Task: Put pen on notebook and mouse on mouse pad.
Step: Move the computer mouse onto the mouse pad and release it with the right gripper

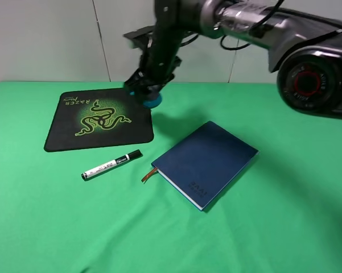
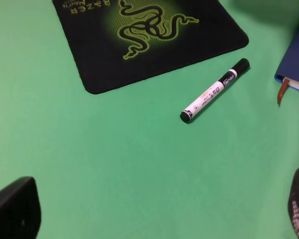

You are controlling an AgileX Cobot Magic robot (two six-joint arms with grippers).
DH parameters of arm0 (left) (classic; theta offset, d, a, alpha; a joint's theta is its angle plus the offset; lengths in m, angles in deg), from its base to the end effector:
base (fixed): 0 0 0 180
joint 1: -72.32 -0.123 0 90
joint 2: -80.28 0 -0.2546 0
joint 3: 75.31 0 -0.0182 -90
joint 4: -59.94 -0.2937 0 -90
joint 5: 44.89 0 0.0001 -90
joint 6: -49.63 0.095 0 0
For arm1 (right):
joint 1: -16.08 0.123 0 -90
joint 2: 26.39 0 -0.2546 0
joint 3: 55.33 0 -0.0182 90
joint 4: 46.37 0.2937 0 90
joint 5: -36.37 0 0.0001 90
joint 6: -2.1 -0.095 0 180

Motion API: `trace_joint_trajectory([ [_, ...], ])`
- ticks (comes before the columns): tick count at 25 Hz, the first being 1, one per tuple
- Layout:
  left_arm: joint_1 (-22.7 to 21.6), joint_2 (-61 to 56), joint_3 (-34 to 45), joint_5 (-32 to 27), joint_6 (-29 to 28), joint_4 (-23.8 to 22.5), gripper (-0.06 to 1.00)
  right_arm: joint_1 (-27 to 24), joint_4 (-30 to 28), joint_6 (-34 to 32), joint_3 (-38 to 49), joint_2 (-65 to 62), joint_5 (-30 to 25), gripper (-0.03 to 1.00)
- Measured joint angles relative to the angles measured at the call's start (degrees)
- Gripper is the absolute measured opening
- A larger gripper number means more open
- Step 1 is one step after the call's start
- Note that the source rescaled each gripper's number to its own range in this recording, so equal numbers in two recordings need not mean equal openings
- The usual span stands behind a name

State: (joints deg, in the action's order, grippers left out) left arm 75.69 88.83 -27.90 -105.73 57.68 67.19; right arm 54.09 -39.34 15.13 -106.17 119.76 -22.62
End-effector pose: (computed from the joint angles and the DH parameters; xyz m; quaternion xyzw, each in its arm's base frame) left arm 0.0651 -0.0143 0.2980 0.0873 0.8455 -0.0418 0.5251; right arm 0.4246 0.3445 0.1707 -0.4020 0.8864 0.1049 0.2041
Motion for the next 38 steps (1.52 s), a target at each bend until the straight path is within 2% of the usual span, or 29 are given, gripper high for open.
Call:
trace_joint_trajectory([
  [6, 0.0, 0.0, 0.0, 0.0, 0.0, 0.0, 1.00, 6.6, 0.3, -3.4, 0.0, 0.9, 8.8, 0.00],
  [16, 0.0, 0.0, 0.0, 0.0, 0.0, 0.0, 1.00, 7.3, -0.7, -6.5, -1.0, 8.4, 19.3, 0.00],
  [21, 0.0, 0.0, 0.0, 0.0, 0.0, 0.0, 1.00, 7.3, -4.2, -9.8, -1.0, 11.0, 21.7, 0.00],
  [29, 0.0, 0.0, 0.0, 0.0, 0.0, 0.0, 1.00, 7.3, -5.9, -13.8, -1.1, 11.6, 22.5, 0.00],
  [30, 0.0, 0.0, 0.0, 0.0, 0.0, 0.0, 1.00, 7.3, -6.1, -14.2, -1.1, 11.6, 22.8, 0.13],
  [31, 0.0, 0.0, 0.0, 0.0, 0.0, 0.0, 1.00, 7.3, -6.3, -14.4, -1.1, 11.7, 23.1, 0.46],
  [32, 0.0, 0.0, 0.0, 0.0, 0.0, 0.0, 1.00, 7.3, -6.5, -14.6, -1.1, 11.7, 23.3, 0.65],
  [33, 0.0, 0.0, 0.0, 0.0, 0.0, 0.0, 1.00, 7.3, -6.5, -14.6, -1.1, 11.8, 23.4, 0.80],
  [35, 0.0, 0.0, 0.0, 0.0, 0.0, 0.0, 1.00, 7.3, -6.5, -14.7, -1.1, 11.8, 23.4, 0.92],
  [38, 0.0, 0.0, 0.0, 0.0, 0.0, 0.0, 1.00, 7.3, -6.5, -14.7, -1.1, 11.8, 23.4, 0.98],
])
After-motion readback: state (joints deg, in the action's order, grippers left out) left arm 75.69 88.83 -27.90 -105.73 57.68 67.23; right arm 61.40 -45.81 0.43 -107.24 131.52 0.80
